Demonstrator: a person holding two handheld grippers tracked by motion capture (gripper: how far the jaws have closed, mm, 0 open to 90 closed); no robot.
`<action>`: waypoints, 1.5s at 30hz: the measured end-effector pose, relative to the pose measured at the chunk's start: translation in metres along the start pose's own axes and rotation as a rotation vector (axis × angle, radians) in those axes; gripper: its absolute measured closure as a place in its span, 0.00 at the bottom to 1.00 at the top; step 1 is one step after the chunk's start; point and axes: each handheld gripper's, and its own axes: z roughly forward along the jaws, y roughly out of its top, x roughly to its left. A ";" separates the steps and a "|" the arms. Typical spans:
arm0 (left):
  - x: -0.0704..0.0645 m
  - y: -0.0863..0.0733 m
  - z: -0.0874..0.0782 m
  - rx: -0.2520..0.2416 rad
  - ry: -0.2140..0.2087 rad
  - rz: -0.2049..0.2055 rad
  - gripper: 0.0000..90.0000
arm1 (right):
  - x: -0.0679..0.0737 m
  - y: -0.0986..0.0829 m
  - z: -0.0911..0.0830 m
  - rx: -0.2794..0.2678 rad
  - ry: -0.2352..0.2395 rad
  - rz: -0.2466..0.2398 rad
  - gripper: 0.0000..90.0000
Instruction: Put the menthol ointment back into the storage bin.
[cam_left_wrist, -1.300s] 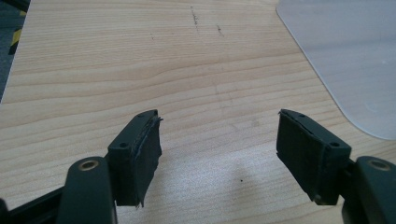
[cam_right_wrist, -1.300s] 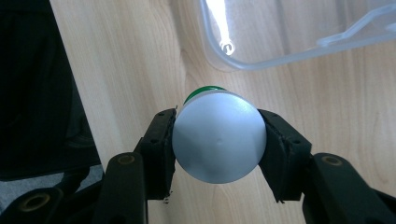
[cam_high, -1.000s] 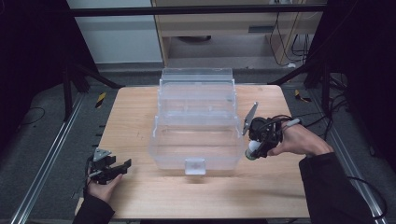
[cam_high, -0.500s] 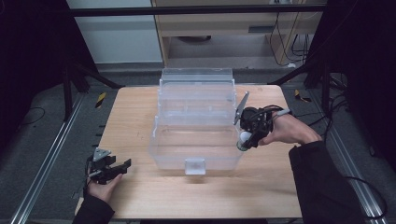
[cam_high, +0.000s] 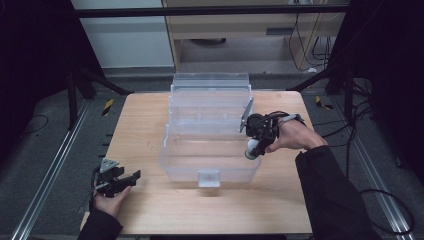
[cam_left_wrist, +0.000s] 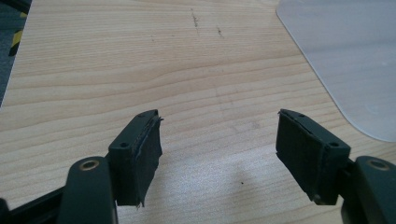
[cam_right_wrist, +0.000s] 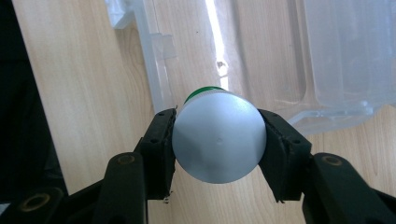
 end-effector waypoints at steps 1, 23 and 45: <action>0.000 0.000 0.000 0.000 0.001 0.001 0.34 | -0.001 0.001 0.002 0.006 -0.001 -0.003 0.56; 0.000 0.000 0.000 0.001 0.000 0.001 0.34 | -0.010 -0.003 0.044 0.035 0.016 -0.013 0.56; 0.001 0.000 0.001 0.001 0.001 0.000 0.34 | -0.009 -0.009 0.069 0.051 0.037 -0.015 0.56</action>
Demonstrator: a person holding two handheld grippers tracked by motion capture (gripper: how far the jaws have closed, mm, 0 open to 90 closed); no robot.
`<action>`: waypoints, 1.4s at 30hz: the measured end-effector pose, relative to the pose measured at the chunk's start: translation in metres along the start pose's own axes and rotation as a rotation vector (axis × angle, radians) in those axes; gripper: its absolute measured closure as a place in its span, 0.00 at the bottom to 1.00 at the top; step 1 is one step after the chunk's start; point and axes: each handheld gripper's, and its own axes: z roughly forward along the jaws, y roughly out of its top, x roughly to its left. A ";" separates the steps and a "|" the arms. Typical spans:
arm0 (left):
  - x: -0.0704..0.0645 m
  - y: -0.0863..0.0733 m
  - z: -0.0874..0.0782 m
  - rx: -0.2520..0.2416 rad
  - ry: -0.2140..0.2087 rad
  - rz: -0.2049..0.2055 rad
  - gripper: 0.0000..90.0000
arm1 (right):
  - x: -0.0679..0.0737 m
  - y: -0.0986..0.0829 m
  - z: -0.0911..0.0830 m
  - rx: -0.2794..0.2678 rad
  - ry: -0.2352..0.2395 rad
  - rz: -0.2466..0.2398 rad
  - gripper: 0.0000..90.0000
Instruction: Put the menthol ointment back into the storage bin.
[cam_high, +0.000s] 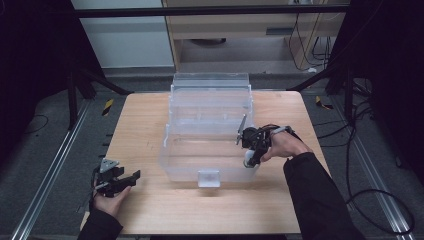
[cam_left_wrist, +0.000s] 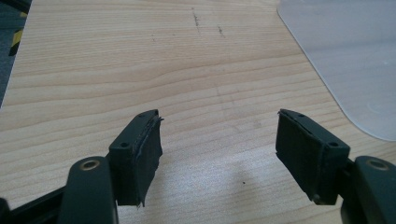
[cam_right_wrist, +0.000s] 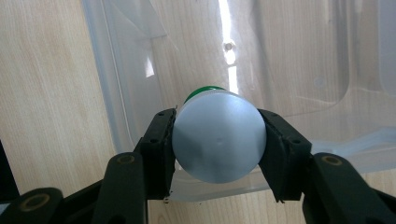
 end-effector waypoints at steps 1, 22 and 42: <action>0.000 0.000 0.000 0.001 -0.001 0.000 0.34 | 0.000 0.000 0.001 0.001 0.002 0.002 0.56; 0.000 0.000 0.000 0.001 -0.002 0.001 0.34 | 0.000 -0.004 0.001 0.005 0.020 0.020 0.56; 0.000 0.000 0.000 0.002 0.000 -0.001 0.34 | 0.008 -0.022 -0.035 -0.169 -0.079 0.125 0.44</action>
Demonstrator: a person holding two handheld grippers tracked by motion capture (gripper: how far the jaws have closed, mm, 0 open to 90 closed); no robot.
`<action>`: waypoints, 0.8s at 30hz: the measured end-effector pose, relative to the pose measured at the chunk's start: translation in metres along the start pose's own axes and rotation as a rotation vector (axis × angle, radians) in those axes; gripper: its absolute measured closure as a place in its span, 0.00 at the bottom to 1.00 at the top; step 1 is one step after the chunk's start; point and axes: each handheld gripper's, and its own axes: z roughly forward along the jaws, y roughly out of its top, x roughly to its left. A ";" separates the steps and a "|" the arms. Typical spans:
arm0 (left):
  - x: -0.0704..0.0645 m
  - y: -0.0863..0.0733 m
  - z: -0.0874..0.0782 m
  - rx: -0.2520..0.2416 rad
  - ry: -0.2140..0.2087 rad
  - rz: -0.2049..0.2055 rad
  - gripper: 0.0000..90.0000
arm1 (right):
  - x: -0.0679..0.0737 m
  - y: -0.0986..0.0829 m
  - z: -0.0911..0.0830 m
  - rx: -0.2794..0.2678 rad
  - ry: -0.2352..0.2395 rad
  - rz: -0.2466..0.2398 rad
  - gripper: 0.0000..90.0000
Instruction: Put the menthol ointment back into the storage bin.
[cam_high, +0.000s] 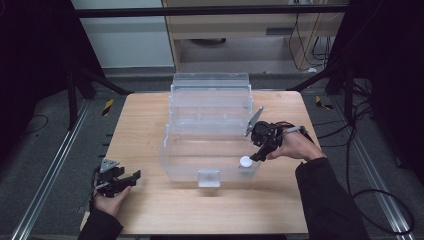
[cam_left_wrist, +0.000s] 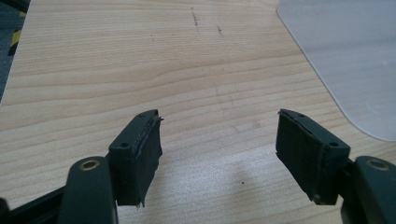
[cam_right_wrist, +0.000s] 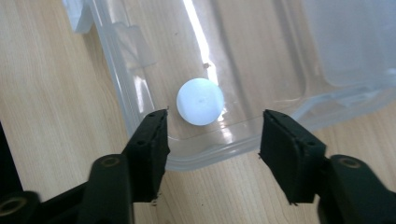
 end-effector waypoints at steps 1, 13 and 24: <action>0.000 0.000 0.000 -0.001 0.000 -0.002 0.34 | 0.001 -0.002 -0.003 -0.019 -0.011 0.012 0.43; -0.001 0.000 0.000 -0.003 0.004 0.005 0.34 | 0.004 -0.041 -0.033 -0.273 -0.141 0.201 0.21; -0.003 0.001 -0.001 -0.009 0.000 0.011 0.33 | 0.016 -0.077 -0.029 -0.371 -0.226 0.389 0.14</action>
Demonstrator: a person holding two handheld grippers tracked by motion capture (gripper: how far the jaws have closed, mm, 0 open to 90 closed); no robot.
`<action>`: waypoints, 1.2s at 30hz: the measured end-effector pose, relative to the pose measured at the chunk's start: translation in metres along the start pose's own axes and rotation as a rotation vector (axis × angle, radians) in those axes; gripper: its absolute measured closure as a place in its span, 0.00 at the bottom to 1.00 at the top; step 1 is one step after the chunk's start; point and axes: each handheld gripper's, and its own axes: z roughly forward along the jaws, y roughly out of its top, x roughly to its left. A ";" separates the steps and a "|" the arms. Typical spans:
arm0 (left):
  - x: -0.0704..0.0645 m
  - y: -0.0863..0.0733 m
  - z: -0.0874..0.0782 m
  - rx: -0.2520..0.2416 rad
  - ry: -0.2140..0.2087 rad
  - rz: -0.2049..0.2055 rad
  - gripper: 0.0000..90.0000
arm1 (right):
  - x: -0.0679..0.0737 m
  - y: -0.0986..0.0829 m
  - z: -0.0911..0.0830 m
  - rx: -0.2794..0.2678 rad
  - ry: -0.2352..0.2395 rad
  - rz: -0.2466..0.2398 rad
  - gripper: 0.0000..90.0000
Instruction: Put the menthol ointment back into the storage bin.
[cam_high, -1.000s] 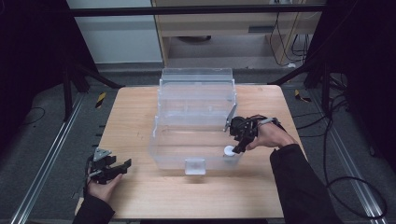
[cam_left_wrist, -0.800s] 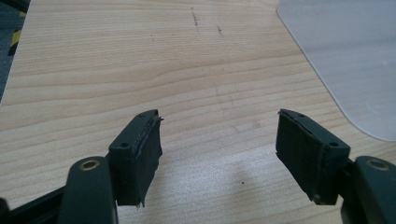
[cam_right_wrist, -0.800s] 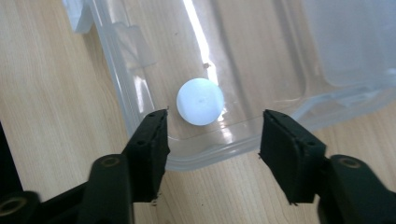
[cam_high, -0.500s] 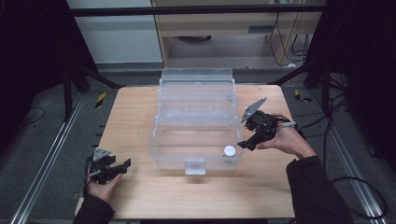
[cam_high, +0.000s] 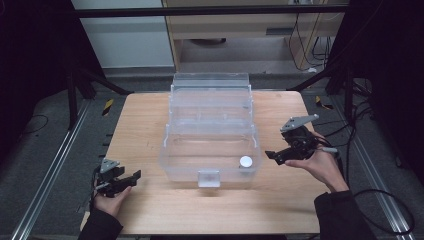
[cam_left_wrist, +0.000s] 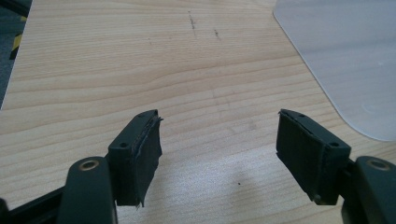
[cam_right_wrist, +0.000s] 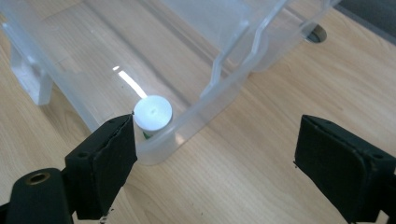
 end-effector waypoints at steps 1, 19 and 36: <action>0.000 0.000 0.000 0.000 0.001 0.000 0.33 | 0.001 -0.006 0.001 0.001 -0.008 0.011 0.13; 0.001 -0.001 0.000 -0.004 0.002 0.006 0.32 | 0.000 -0.083 0.024 -0.135 -0.099 0.217 0.10; 0.005 -0.002 0.000 -0.032 0.008 0.021 0.30 | -0.014 -0.135 0.046 -0.147 -0.213 0.259 0.08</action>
